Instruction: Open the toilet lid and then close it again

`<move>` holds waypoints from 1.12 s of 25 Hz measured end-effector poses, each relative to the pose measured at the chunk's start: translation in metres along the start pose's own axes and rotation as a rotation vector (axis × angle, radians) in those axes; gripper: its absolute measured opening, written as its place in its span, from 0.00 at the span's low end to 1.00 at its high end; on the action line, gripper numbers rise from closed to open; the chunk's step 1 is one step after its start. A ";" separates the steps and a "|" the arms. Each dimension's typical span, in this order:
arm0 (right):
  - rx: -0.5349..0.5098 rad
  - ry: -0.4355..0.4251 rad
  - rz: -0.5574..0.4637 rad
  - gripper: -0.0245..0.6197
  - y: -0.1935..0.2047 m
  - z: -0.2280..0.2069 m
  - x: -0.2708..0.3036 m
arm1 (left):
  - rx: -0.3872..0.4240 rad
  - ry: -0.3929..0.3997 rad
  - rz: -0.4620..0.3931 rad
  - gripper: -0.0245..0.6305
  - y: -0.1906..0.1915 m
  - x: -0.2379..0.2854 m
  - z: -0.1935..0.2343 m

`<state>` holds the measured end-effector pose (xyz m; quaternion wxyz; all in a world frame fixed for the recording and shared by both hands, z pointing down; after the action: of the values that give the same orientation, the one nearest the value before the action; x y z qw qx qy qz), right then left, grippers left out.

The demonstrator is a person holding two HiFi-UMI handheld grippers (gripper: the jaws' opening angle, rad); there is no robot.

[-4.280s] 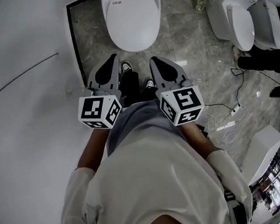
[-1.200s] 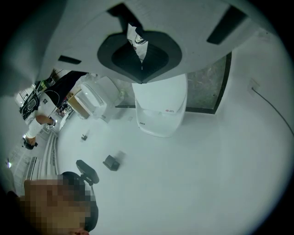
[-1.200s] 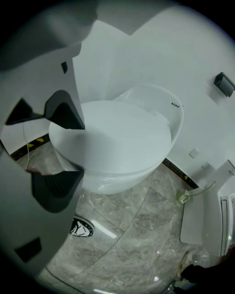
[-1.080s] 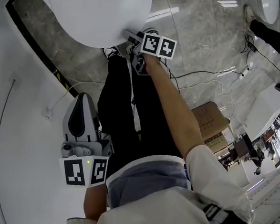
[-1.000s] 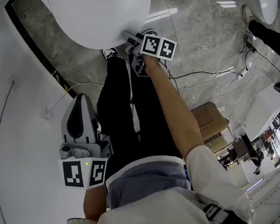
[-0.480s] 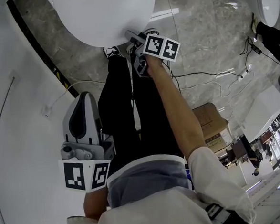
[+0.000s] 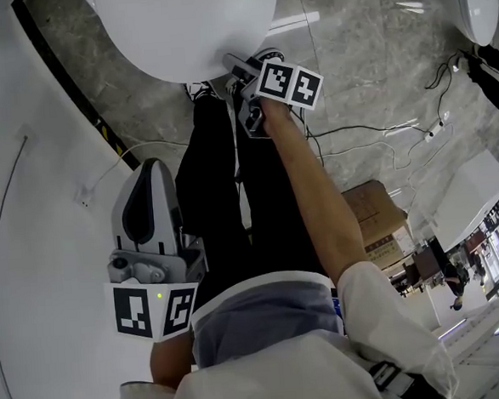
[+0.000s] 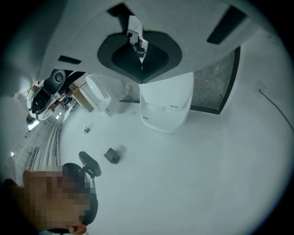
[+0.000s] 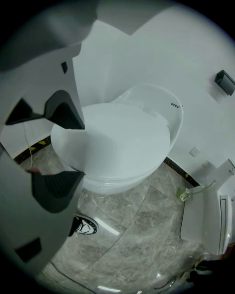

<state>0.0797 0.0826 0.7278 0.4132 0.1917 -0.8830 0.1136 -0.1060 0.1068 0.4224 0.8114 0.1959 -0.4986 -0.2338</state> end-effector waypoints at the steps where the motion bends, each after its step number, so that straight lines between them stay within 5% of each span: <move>1: -0.002 0.002 -0.001 0.43 0.000 0.001 -0.001 | -0.001 0.001 -0.002 0.05 0.000 0.000 0.000; 15: 0.014 -0.001 -0.004 0.41 0.001 0.007 -0.021 | -0.017 0.003 -0.024 0.05 -0.014 -0.005 -0.002; 21: 0.001 0.016 -0.004 0.25 0.000 0.006 -0.032 | -0.020 0.000 -0.031 0.05 -0.018 -0.006 -0.001; 28: -0.015 0.008 0.003 0.19 -0.001 0.012 -0.045 | -0.025 0.003 -0.035 0.05 -0.018 -0.013 -0.001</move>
<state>0.0986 0.0881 0.6853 0.4180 0.1869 -0.8824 0.1081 -0.1140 0.0995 0.4026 0.8104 0.1946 -0.4908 -0.2540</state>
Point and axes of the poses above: the fingertips, and each gripper's own axes: x forward along the fingers, z to its left, y out of its underside, the point moved 5 cm from there along -x, backward along the fingers, and after that the axes turned 5 degrees about z, right-handed, at the moved point
